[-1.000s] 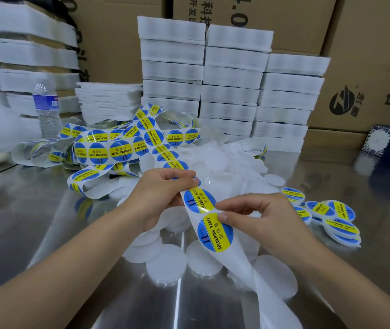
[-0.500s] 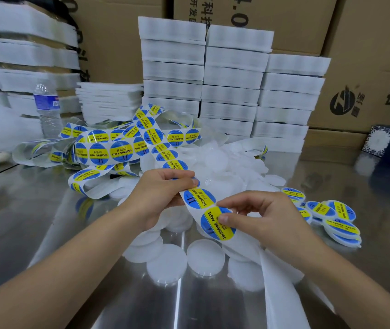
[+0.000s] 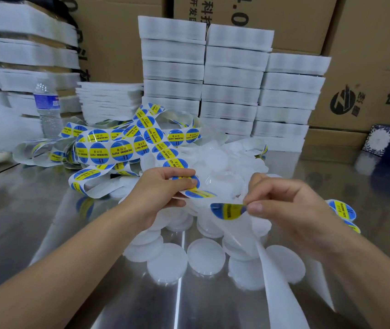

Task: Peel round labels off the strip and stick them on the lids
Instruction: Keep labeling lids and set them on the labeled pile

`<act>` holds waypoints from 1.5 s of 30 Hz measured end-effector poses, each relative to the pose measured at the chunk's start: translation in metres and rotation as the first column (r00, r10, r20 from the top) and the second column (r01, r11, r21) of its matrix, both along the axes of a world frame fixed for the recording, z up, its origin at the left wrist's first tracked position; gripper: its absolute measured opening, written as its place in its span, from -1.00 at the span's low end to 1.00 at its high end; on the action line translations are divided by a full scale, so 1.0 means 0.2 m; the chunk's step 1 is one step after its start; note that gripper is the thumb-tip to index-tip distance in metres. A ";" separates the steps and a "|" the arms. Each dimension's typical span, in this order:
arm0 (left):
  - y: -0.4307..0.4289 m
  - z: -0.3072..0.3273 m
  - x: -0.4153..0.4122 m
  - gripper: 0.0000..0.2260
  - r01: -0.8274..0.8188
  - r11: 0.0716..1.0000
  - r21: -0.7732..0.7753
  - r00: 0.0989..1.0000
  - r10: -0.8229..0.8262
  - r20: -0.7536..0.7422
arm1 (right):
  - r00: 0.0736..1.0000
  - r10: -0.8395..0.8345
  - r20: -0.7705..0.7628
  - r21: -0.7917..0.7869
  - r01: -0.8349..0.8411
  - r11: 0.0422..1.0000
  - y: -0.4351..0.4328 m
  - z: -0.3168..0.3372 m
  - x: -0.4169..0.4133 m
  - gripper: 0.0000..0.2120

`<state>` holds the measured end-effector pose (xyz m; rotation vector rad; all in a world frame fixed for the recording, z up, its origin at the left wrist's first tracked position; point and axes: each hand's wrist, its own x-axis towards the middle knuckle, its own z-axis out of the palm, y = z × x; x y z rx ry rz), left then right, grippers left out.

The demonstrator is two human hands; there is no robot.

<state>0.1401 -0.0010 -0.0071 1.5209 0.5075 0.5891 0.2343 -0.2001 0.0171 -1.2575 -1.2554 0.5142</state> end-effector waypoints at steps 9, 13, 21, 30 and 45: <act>0.01 0.01 -0.01 -0.76 -0.018 1.000 -0.023 1.000 0.018 0.009 | 0.947 -0.275 -0.166 -0.149 0.252 0.956 -0.02 0.04 0.10 -0.64; 0.00 0.00 0.00 -0.69 0.052 0.997 0.052 0.998 -0.049 -0.045 | 0.894 -0.430 0.128 -0.284 0.448 0.847 0.00 0.01 0.10 -0.60; -0.01 -0.01 0.00 -0.67 0.101 0.986 0.135 0.990 -0.086 -0.115 | 0.886 -0.280 0.368 -0.479 0.439 0.760 0.02 -0.07 0.07 -0.24; -0.02 0.00 -0.01 -0.69 0.091 0.982 0.167 0.987 -0.066 -0.145 | 0.868 -0.343 0.359 -0.405 0.476 0.781 0.04 -0.10 0.09 -0.29; -0.06 0.01 -0.02 -0.81 0.133 0.967 0.217 0.979 -0.094 -0.180 | 0.782 -0.603 0.157 0.114 0.592 0.797 0.05 -0.06 0.09 -0.56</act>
